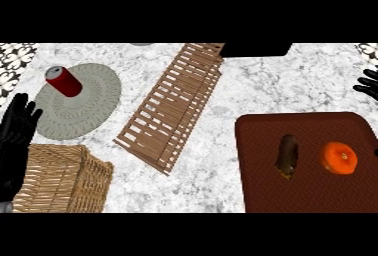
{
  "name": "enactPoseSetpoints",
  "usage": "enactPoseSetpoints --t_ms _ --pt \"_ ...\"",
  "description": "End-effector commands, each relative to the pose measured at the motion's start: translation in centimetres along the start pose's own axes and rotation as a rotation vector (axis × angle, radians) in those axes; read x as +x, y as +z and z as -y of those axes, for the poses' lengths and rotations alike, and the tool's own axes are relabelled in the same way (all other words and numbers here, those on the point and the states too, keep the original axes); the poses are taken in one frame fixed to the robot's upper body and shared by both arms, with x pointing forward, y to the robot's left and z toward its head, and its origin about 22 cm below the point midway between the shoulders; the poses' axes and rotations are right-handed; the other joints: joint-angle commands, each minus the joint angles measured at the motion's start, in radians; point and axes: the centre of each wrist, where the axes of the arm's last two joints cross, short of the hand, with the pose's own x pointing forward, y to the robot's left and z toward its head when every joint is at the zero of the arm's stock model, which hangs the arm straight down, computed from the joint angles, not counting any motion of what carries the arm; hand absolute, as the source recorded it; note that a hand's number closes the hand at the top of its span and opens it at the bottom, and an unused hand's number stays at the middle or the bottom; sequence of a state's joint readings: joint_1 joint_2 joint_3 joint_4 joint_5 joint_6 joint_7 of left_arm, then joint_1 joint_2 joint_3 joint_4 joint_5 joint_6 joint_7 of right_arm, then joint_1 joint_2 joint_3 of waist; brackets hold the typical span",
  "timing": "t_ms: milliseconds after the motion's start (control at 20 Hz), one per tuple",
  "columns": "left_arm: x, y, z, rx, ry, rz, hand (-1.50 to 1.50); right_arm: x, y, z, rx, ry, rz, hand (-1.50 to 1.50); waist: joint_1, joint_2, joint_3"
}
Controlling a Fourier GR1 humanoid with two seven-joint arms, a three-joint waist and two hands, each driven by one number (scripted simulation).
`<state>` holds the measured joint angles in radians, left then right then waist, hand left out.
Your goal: Pick the squash from the tray and place it in the tiered shelf
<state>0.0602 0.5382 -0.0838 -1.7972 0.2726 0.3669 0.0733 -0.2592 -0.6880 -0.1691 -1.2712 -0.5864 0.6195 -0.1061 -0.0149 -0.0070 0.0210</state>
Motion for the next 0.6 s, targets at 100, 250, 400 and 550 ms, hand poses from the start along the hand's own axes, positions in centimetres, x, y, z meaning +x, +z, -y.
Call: enactPoseSetpoints --t_ms 100,250,400,550 --pt "-1.3 0.1 3.3 -0.026 0.077 -0.061 0.0 6.9 0.5 1.9 0.303 0.294 -0.145 -1.5 -0.023 0.01 -0.022" --pt "-0.7 -0.1 2.9 -0.018 0.063 -0.054 0.0 10.4 -0.5 1.3 0.388 0.471 -0.191 -1.5 -0.015 0.008 -0.022" --pt "-1.0 0.0 2.6 -0.008 0.073 -0.06 0.0 12.9 -1.2 -0.9 0.389 0.736 -0.22 -1.5 -0.021 0.005 -0.022" --pt "-0.9 0.1 2.5 -0.023 0.08 -0.05 0.0 14.1 -1.6 -3.0 0.419 0.92 -0.28 -1.5 -0.015 0.005 -0.022"
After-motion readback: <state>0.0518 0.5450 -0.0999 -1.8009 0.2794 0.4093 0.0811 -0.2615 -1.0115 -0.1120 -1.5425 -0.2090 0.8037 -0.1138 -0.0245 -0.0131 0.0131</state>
